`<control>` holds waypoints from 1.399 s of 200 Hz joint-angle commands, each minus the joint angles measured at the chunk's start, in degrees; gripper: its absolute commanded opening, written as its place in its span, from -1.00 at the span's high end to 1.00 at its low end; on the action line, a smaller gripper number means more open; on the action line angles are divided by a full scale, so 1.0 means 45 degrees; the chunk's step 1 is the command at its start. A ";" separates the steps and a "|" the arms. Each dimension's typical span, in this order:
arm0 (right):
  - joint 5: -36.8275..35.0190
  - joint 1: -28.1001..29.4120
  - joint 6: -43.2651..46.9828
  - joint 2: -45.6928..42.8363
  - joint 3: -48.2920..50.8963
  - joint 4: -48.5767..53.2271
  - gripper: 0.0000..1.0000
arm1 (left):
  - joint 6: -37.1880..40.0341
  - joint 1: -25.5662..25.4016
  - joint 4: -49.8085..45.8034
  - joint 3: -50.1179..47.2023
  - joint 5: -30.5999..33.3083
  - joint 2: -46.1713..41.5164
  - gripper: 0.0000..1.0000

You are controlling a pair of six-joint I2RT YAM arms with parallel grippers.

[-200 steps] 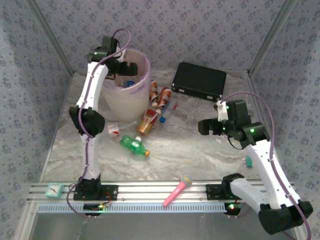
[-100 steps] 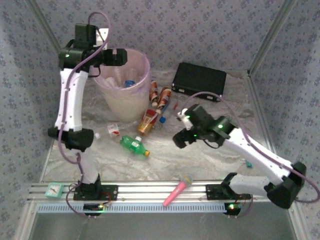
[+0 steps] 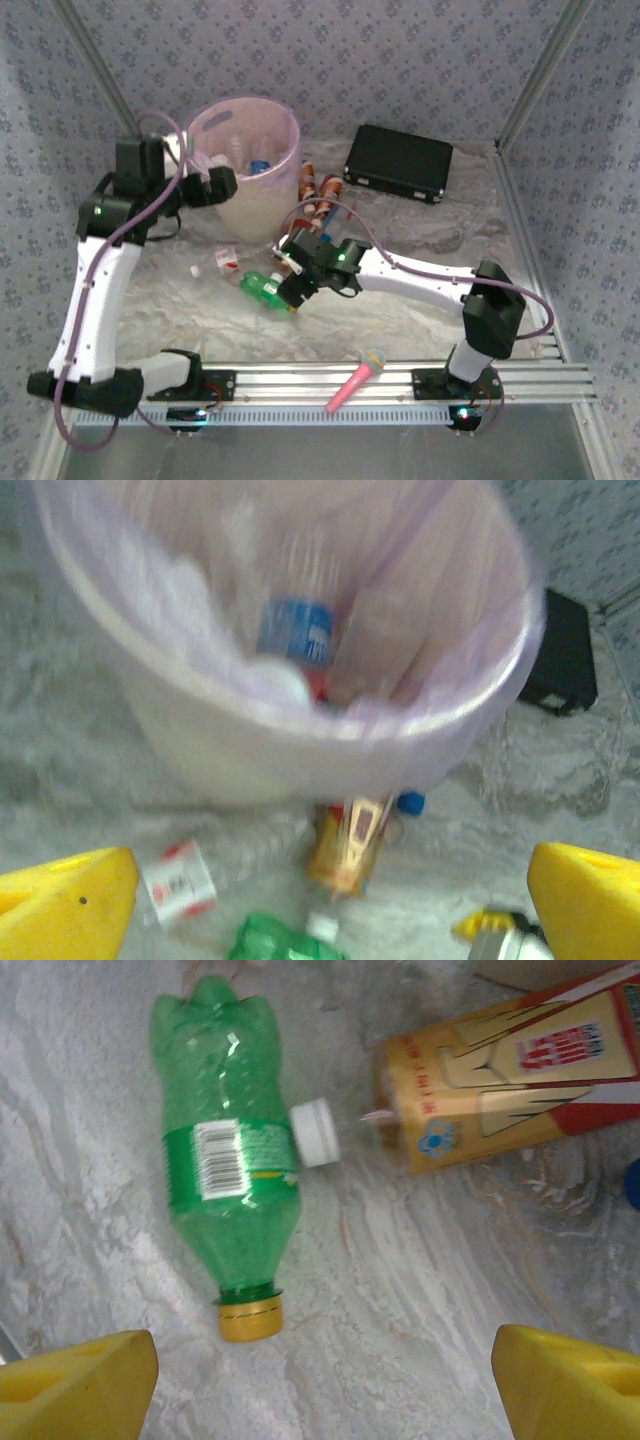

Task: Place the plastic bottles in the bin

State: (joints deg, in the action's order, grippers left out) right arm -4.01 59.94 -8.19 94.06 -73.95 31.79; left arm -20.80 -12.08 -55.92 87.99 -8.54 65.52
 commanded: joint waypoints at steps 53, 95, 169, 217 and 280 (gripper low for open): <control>0.0390 -0.2867 -0.0429 -0.2170 0.1681 -0.0117 -0.77 | -0.6616 -0.2284 0.0322 -0.8058 0.0670 -0.4655 -1.00; 0.0060 -0.3910 -0.0483 -0.3334 0.2403 0.0279 -0.80 | -1.1575 -0.4322 0.5153 -1.1694 0.1197 -0.4504 -0.80; -0.0223 -0.4961 -0.0486 -0.4954 0.3508 0.1003 -0.82 | -1.4779 -0.5307 0.9574 -1.3477 0.1473 -0.1495 -0.77; -0.0128 -0.5363 -0.0528 -0.5511 0.4031 0.1010 -0.83 | -1.4750 -0.5623 1.0870 -1.3151 0.1075 0.0606 -0.78; -0.0260 -0.5678 -0.0529 -0.6134 0.4270 0.1314 -0.84 | -1.4316 -0.5895 0.9305 -1.2513 0.1809 0.0211 -0.29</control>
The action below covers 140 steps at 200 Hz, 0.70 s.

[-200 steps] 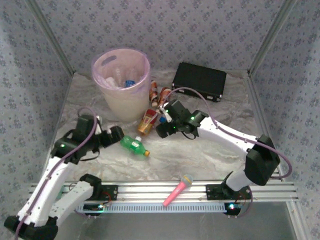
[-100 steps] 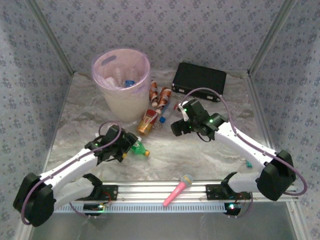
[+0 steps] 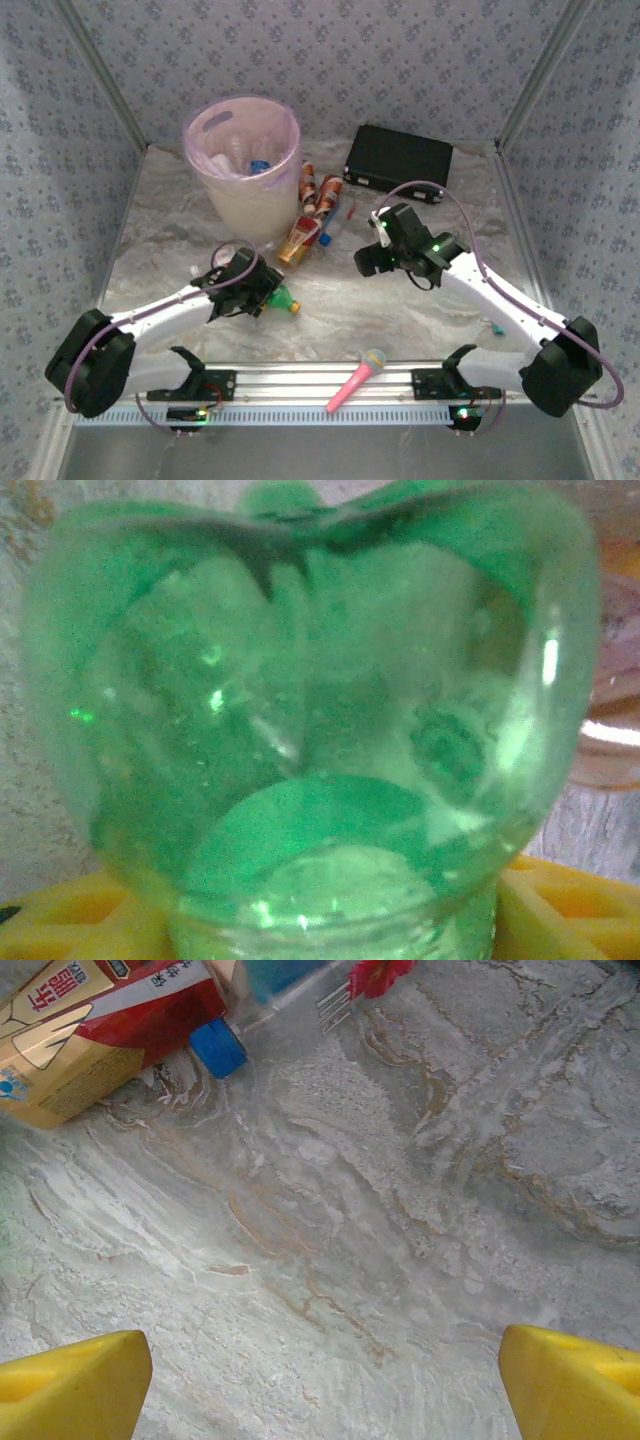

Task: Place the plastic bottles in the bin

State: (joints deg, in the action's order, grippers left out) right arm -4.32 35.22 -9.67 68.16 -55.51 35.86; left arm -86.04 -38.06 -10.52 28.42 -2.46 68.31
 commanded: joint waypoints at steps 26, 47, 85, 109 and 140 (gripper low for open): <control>-0.0169 -0.0249 -0.0218 -0.0386 0.0197 0.0425 -0.85 | 0.0325 -0.0215 -0.1531 0.1027 0.0814 -0.0897 -0.28; -0.0186 -0.0290 -0.0185 -0.0371 0.0172 0.0518 -0.85 | 0.1026 -0.0276 -0.3237 0.1882 0.1430 -0.1696 -0.27; -0.0566 -0.0385 -0.0116 -0.0336 0.0046 0.0798 -0.85 | 0.3548 -0.0272 -0.7168 0.4447 0.4435 -0.4013 0.21; -0.0644 -0.0367 -0.0087 -0.0245 -0.0164 0.1138 -0.86 | 0.5475 -0.0130 -0.8541 0.6882 0.5803 -0.4246 0.56; -0.0718 -0.0360 -0.0111 -0.0312 -0.0224 0.1327 -0.86 | 0.8637 0.1670 -0.9005 1.0745 0.4091 -0.2458 0.72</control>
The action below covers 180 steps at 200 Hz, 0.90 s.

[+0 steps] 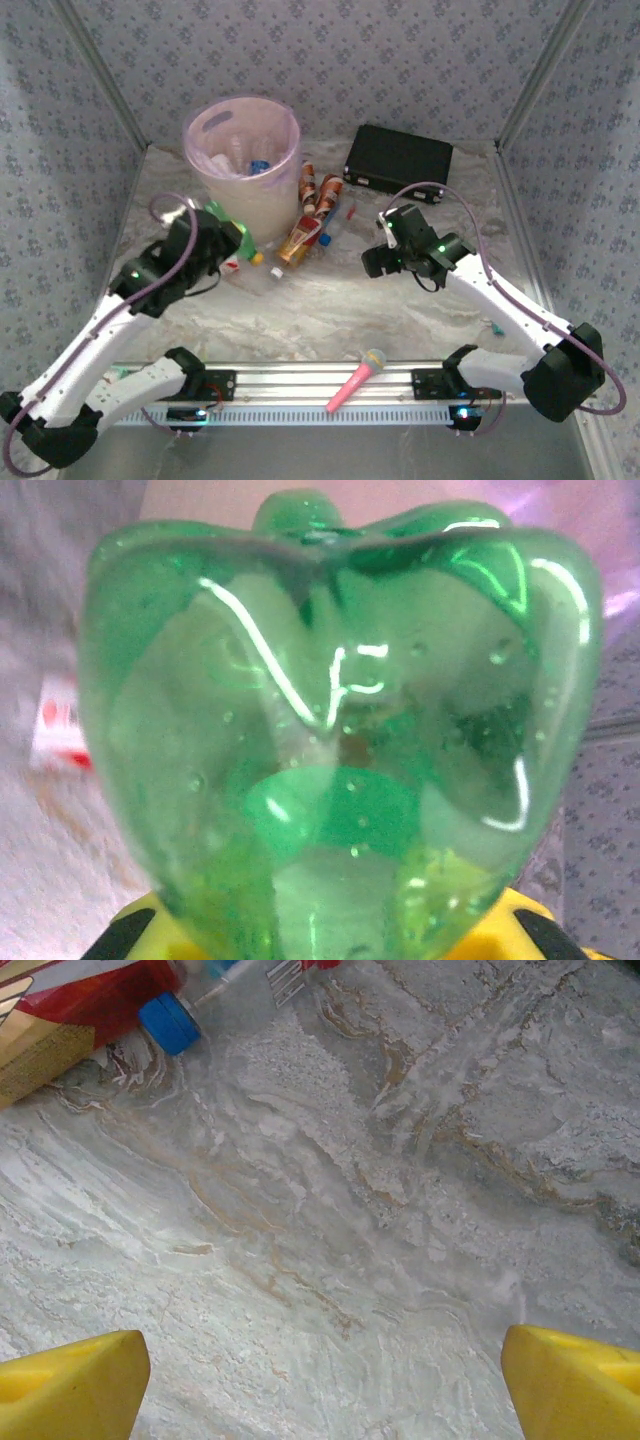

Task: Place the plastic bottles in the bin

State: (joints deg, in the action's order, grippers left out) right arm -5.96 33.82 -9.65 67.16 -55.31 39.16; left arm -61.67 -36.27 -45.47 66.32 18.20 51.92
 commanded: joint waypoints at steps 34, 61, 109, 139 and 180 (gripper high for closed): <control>-0.0343 0.0039 -0.0349 -0.0350 -0.0243 0.0821 -0.86 | 0.5624 0.3065 -0.1312 0.6846 -0.4063 0.4357 0.70; -0.0489 0.0198 -0.0550 -0.0783 -0.0103 0.1042 -0.87 | 0.6966 0.3895 -0.2178 1.1045 -0.5809 0.7349 0.65; -0.0473 0.0141 -0.0540 -0.1443 0.0251 0.1333 -0.88 | 0.7379 0.5620 -0.3848 1.6776 -0.7995 1.2100 0.52; -0.0425 -0.0108 -0.0512 -0.1763 0.0441 0.1425 -0.88 | 0.7512 0.5698 -0.4823 1.9168 -0.8879 1.4571 0.58; -0.0217 -0.0387 -0.0551 -0.1873 0.0768 0.1378 -0.88 | 0.7507 0.5533 -0.4408 1.8175 -0.9007 1.5453 0.58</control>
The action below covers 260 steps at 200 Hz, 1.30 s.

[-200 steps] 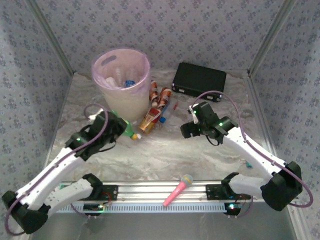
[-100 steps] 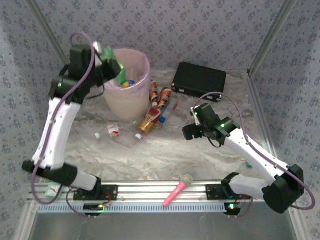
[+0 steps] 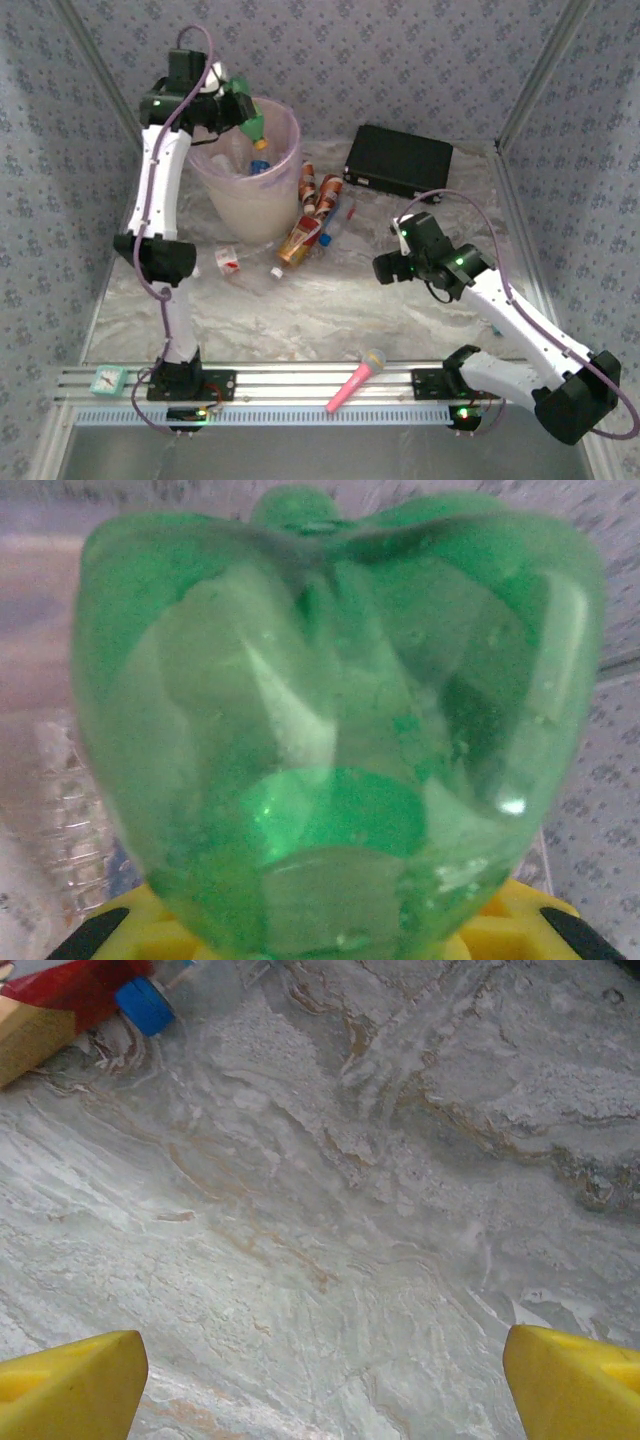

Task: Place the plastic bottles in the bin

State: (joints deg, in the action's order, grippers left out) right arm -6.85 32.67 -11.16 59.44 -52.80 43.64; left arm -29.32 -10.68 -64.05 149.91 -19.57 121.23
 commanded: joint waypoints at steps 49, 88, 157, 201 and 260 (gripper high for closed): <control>0.0150 -0.0220 -0.0157 -0.0154 0.0326 0.0243 -0.88 | 0.0419 -0.0283 0.0905 -0.3043 -0.0135 0.0075 0.56; 0.0068 -0.0228 -0.0252 -0.0339 0.0507 0.0284 -0.88 | 0.1173 -0.0284 -0.0315 -0.1670 0.0909 0.1405 0.51; 0.0125 -0.0260 -0.0372 -0.0449 0.0574 0.0307 -0.89 | 0.1923 -0.0284 -0.0590 -0.1749 0.2241 0.1984 0.15; 0.0161 -0.0242 -0.0431 -0.0379 0.0638 0.0250 -0.89 | 0.2277 -0.0274 -0.0707 -0.1446 0.2431 0.1734 -0.23; 0.0014 -0.0210 -0.0525 -0.0472 0.0580 0.0254 -0.89 | 0.3009 -0.0284 -0.0952 -0.0552 0.2563 0.0792 -0.66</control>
State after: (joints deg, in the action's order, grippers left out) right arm -6.68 31.83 -12.40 58.48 -50.59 44.03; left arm -18.48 -12.64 -64.58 144.40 -10.31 128.18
